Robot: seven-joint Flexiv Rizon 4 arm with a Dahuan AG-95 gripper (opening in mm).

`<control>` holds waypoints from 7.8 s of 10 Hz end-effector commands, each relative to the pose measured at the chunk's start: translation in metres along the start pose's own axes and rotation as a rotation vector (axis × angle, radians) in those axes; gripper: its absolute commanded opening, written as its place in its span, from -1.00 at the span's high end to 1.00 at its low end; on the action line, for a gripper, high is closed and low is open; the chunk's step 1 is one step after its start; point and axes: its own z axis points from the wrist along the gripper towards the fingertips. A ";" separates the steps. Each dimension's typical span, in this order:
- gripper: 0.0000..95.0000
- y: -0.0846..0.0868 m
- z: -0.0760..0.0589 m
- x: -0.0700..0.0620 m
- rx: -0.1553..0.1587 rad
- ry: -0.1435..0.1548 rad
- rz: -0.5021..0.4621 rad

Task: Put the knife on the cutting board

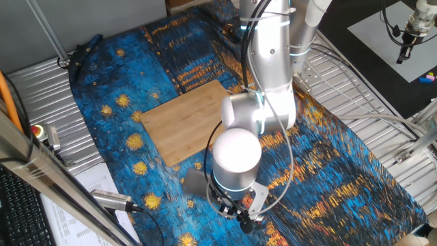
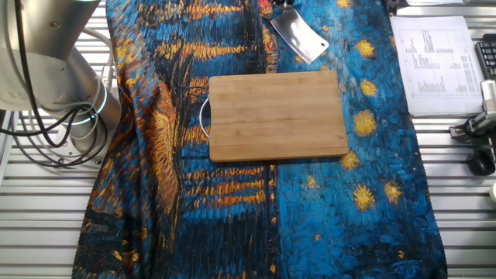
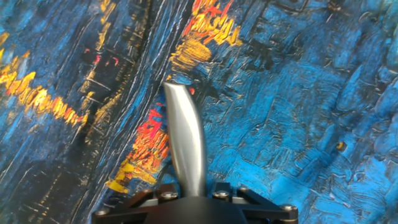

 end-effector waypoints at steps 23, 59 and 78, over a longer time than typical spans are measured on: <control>1.00 0.002 -0.024 0.005 -0.049 0.096 0.028; 1.00 0.099 -0.048 0.142 -0.013 0.074 0.064; 1.00 0.130 -0.056 0.212 -0.008 0.099 -0.047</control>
